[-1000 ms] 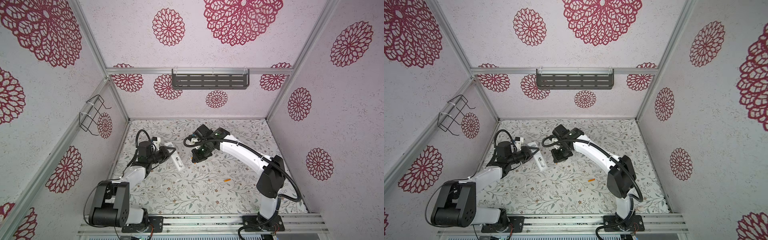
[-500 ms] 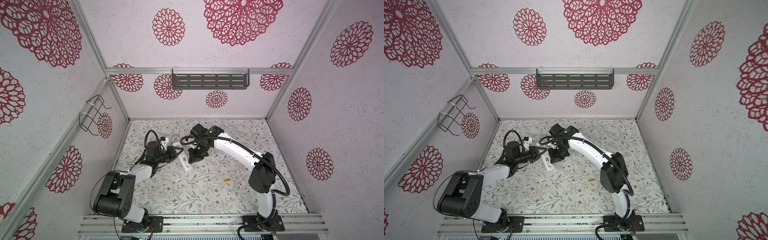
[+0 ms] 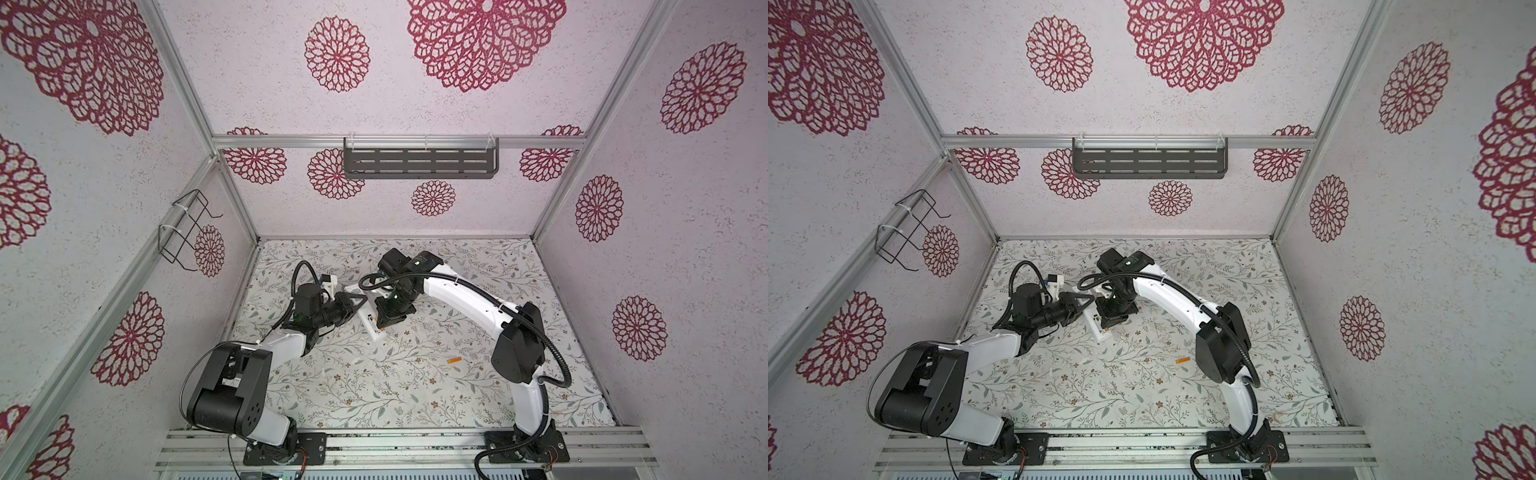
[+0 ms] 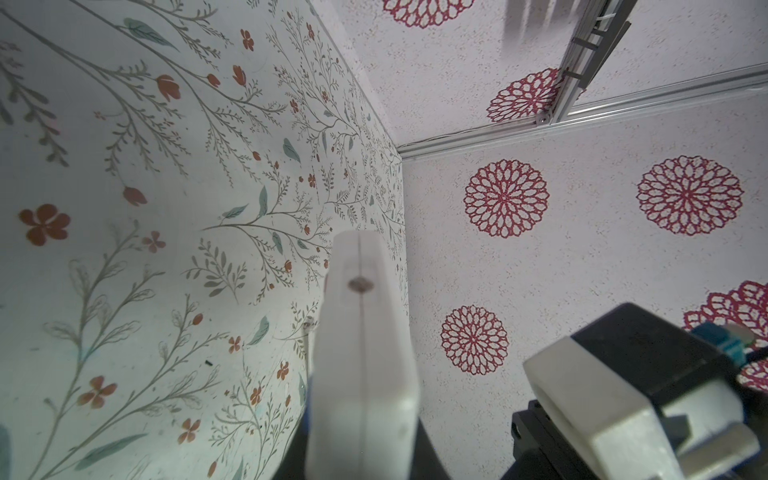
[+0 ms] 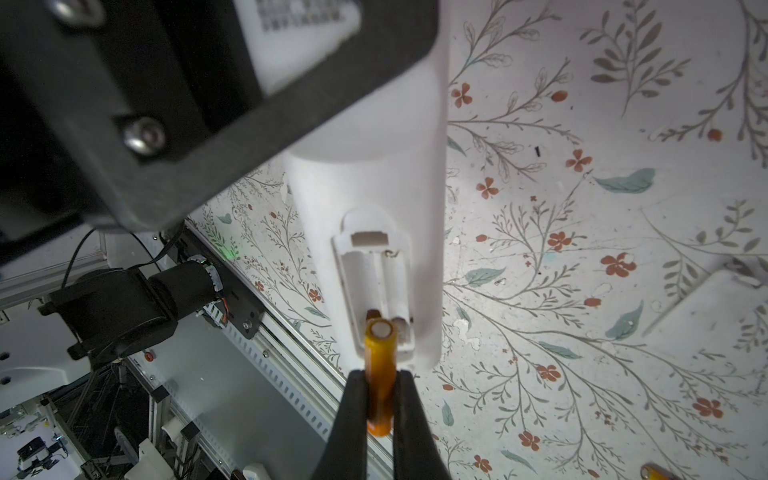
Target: Load the batteries into the remote control
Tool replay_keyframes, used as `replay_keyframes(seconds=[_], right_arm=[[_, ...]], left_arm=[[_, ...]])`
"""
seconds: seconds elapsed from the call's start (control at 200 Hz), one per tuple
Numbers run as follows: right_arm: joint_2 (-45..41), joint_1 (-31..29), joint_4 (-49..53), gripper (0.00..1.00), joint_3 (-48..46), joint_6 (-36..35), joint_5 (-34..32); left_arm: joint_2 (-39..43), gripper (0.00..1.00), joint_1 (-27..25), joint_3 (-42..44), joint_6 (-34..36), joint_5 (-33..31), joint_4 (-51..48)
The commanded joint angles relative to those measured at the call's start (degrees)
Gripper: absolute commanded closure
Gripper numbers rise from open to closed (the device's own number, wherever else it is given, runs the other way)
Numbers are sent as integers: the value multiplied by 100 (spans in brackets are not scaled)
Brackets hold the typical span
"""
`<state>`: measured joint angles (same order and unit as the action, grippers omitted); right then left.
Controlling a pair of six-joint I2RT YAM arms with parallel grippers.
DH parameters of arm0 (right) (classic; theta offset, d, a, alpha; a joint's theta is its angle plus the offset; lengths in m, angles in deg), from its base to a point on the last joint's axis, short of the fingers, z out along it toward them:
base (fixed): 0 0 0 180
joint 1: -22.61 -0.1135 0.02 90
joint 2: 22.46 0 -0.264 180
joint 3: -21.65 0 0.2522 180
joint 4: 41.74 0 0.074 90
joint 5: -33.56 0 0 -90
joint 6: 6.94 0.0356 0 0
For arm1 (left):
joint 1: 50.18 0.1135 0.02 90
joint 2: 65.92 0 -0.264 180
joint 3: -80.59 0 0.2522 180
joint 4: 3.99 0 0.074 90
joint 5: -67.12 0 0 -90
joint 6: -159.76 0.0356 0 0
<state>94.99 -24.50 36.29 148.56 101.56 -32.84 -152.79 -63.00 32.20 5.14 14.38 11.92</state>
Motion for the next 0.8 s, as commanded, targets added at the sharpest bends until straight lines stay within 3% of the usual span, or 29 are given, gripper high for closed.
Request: replay_keyframes(seconds=[0.0, 0.795], right_arm=[[97, -34, 234, 100, 268, -74, -105], [440, -162, 323, 100, 525, -37, -26]], left_arm=[[88, 100, -30, 61, -55, -138, 136], [42, 100, -44, 192, -96, -157, 312]])
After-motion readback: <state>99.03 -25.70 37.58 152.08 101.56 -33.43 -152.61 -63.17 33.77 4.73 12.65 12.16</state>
